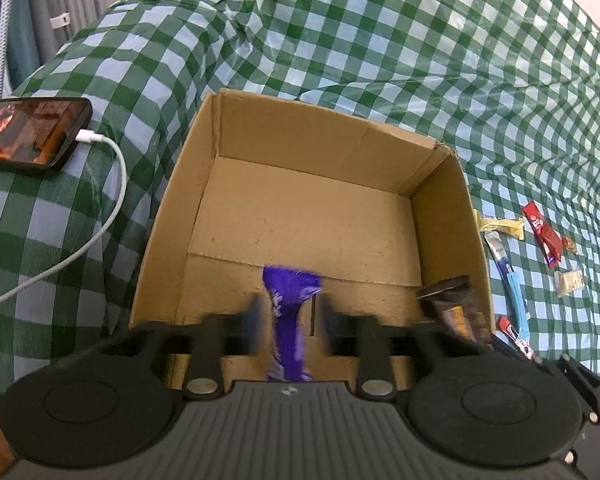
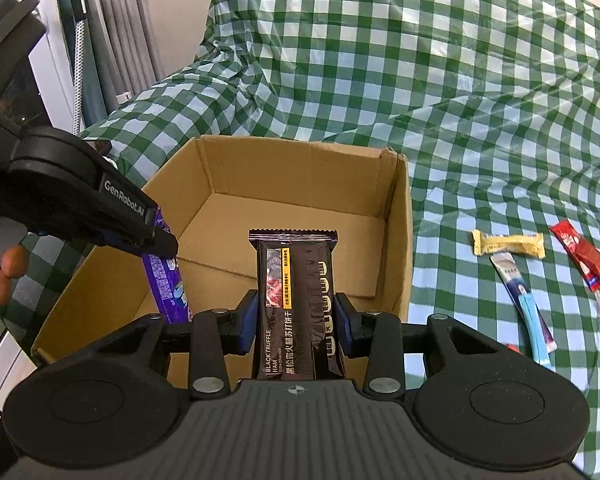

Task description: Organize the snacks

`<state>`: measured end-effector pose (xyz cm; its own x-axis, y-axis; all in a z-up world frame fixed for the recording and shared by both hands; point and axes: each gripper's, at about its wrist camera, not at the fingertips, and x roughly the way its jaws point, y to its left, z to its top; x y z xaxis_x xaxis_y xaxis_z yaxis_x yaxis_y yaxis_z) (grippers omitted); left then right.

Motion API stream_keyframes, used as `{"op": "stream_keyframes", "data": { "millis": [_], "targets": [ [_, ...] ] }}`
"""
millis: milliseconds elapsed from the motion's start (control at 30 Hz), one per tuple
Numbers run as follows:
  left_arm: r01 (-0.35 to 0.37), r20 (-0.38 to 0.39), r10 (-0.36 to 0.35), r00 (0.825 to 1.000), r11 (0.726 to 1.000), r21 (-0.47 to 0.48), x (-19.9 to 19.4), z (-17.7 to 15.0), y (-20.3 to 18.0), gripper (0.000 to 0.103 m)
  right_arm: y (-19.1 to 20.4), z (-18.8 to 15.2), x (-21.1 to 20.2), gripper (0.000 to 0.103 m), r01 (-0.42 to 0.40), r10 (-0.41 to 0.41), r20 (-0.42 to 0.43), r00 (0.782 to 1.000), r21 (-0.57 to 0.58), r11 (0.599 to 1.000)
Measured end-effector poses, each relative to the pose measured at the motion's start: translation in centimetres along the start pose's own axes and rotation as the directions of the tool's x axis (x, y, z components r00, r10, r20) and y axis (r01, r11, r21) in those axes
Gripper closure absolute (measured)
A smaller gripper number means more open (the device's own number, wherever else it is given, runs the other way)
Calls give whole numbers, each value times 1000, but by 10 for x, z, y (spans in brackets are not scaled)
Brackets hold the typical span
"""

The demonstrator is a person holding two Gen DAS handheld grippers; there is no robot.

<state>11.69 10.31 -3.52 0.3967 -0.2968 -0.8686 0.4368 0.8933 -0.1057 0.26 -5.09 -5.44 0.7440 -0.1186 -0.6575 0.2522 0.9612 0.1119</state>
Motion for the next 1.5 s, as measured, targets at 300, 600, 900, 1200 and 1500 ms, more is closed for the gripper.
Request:
{"op": "stream_keyframes", "data": {
  "millis": [300, 600, 900, 1200, 1500],
  "targets": [
    [-94, 27, 94, 995, 995, -34, -20, -28, 20, 0, 6, -7, -17, 15, -19, 18, -36, 999, -3, 1000],
    [-165, 14, 165, 986, 986, -19, -53, -94, 20, 0, 22, -35, -61, 5, -1, 4, -58, 998, 40, 999],
    [-167, 103, 165, 981, 986, 9, -98, -128, 13, 0, 37, -52, -113, 1, 22, -21, 46, 999, -14, 1000],
    [-173, 160, 164, 973, 984, 41, -126, -150, 1, 0, 37, -62, -149, 1, 51, -50, 112, 992, -11, 999],
    [-179, 202, 163, 966, 982, 61, -144, -161, -7, 0, 39, -71, -172, 1, 61, -58, 158, 986, -16, 998]
  ]
}}
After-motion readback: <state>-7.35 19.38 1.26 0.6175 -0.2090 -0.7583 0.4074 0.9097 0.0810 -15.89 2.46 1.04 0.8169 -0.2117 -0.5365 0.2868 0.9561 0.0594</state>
